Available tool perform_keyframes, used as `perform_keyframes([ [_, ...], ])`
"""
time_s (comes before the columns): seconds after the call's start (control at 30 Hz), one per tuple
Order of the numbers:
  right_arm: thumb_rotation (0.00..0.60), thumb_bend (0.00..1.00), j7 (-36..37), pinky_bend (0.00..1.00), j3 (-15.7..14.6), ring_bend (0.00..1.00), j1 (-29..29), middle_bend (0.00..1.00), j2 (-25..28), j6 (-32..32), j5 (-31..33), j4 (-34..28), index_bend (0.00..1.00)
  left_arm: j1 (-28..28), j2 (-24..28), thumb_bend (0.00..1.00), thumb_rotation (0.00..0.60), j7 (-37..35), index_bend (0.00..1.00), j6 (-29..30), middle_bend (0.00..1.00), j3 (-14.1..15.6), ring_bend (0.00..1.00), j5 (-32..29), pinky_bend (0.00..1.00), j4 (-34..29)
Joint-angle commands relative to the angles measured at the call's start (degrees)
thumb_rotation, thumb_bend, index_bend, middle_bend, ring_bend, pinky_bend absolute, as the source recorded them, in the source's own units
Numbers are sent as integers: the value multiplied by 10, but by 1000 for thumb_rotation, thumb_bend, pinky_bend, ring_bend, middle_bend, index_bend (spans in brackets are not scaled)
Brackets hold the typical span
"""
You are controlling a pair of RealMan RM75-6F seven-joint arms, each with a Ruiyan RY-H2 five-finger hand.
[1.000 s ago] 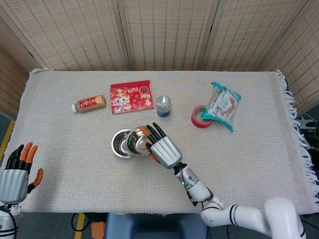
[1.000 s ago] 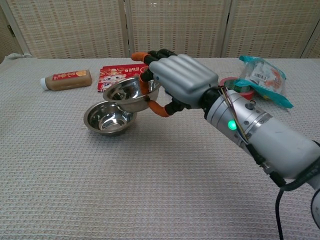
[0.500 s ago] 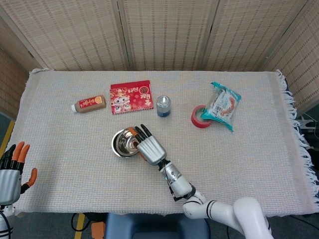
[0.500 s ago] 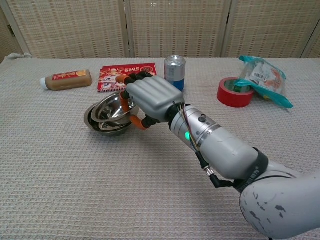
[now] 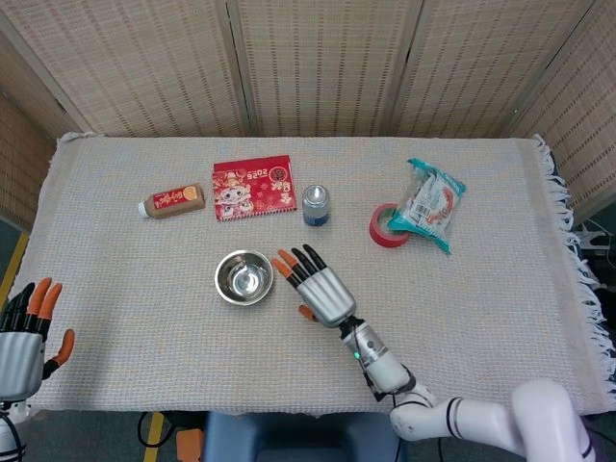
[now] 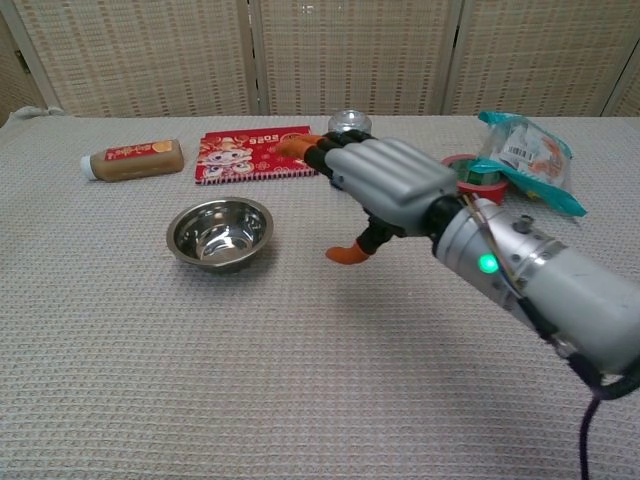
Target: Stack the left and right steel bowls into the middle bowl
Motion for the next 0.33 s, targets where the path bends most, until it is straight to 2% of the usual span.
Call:
perform_keyframes([
  [0.03,600,127,-92,0,-114,0,-170,0,180,163,5,-169,0,5,19,439,600,17,0,-17,0,11,0,0,125,-28],
  [0.17,600,126,-56,0,-164,0,-264,0,231,269,-15,-169,0,3,36,437,600,41,0,-45,0,22,0,-2,125,-60],
  [0.23,600,126,-21,0,-173,0,-294,0,247,295,-14,-158,0,1,39,437,600,55,0,-58,0,23,0,-4,126,-70],
  [0.33,600,126,20,0,-171,0,-306,0,278,290,-8,-178,0,-3,38,436,600,68,0,-68,0,22,0,-5,126,-79],
])
